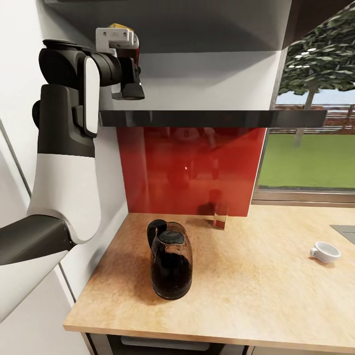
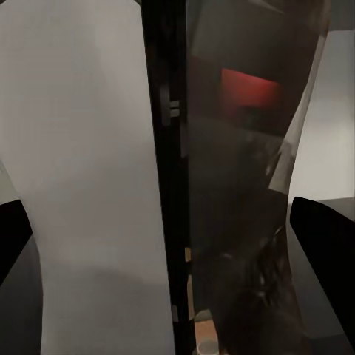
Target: Set up a coffee station on the kitchen countertop: keep the coffee maker on the countertop, move the bottle of coffee from the kitchen shelf to the counter next to the coffee maker, place a paper coffee filter on top of the coffee maker, put the saucer next to the coffee maker with the coffee cup on the saucer, and place the electric kettle next to the coffee maker.
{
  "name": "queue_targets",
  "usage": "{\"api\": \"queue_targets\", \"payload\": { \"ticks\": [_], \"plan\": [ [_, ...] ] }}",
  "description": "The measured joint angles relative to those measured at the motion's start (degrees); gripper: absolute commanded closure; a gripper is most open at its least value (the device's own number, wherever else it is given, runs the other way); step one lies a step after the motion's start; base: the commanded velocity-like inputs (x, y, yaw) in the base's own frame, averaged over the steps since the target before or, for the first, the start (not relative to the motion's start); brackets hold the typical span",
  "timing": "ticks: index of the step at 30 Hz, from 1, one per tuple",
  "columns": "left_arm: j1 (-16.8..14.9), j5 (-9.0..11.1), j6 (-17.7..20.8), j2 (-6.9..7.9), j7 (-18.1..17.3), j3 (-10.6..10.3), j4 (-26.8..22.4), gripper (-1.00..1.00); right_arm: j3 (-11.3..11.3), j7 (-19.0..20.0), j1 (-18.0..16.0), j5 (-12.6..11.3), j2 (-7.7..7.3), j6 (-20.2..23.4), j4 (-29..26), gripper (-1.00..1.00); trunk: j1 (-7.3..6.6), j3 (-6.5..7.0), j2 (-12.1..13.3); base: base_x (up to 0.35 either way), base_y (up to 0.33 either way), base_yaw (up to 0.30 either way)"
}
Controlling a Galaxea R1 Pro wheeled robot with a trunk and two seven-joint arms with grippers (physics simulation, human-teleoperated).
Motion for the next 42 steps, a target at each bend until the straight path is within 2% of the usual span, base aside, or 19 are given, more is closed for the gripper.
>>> {"api": "queue_targets", "payload": {
  "ticks": [8,26,36,42],
  "plan": [
    [0.00,0.03,0.00,0.00,0.00,0.00,-0.05,1.00,0.00,0.00,0.00,0.00,0.00,0.00,0.00,-1.00,0.00,0.00,0.00,-0.002,0.000,0.000],
    [0.00,0.10,0.00,0.00,0.00,0.00,-0.10,1.00,-0.11,0.18,0.02,-0.06,0.56,0.14,1.11,-1.00,0.02,0.00,0.00,-0.168,0.000,0.000],
    [0.00,0.09,0.00,0.00,0.00,0.00,-0.16,1.00,-0.07,0.26,0.02,0.15,0.55,0.15,1.07,-1.00,0.00,0.00,0.00,-0.035,-0.002,0.000],
    [0.00,0.09,-0.02,-0.01,0.01,0.00,-0.08,1.00,-0.01,0.33,0.03,0.15,0.54,0.13,1.11,-1.00,0.00,0.00,0.00,-0.032,-0.025,-0.187]
  ]
}}
